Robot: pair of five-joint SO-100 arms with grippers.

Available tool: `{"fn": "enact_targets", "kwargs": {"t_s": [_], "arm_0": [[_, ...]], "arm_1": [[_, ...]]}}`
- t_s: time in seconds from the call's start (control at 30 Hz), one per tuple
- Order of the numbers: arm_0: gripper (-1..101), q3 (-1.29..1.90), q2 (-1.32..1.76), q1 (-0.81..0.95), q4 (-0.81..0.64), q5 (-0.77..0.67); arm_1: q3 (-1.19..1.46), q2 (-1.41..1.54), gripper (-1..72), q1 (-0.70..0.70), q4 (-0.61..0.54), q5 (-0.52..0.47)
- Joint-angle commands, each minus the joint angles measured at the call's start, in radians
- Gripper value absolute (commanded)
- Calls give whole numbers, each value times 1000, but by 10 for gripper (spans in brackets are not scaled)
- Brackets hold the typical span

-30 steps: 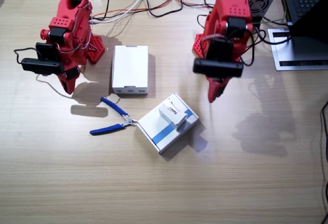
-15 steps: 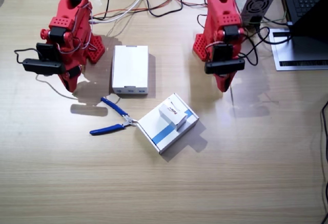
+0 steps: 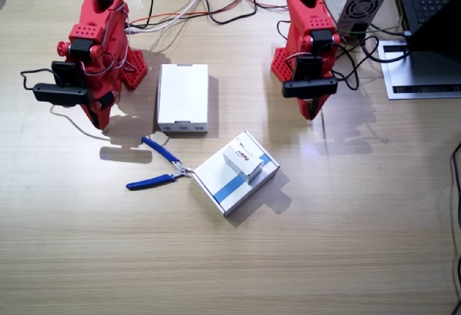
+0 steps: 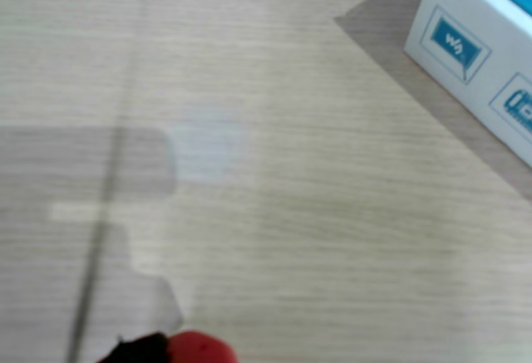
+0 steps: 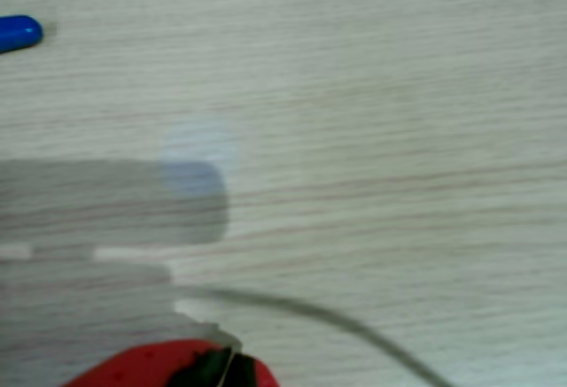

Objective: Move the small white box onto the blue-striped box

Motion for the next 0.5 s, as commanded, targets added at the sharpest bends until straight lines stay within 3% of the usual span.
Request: {"fn": "enact_targets", "kwargs": {"t_s": [0.0,0.07,0.17,0.47], "arm_0": [[0,-18,23,11,23,29],[0,-18,23,11,23,29],[0,-18,23,11,23,31],[0,-18,23,11,23,34]], "arm_1": [[-12,23,2,-23,21,32],[-12,23,3,-25,21,52],[-12,23,4,-25,21,173],[-12,23,5,-25,21,184]]}}
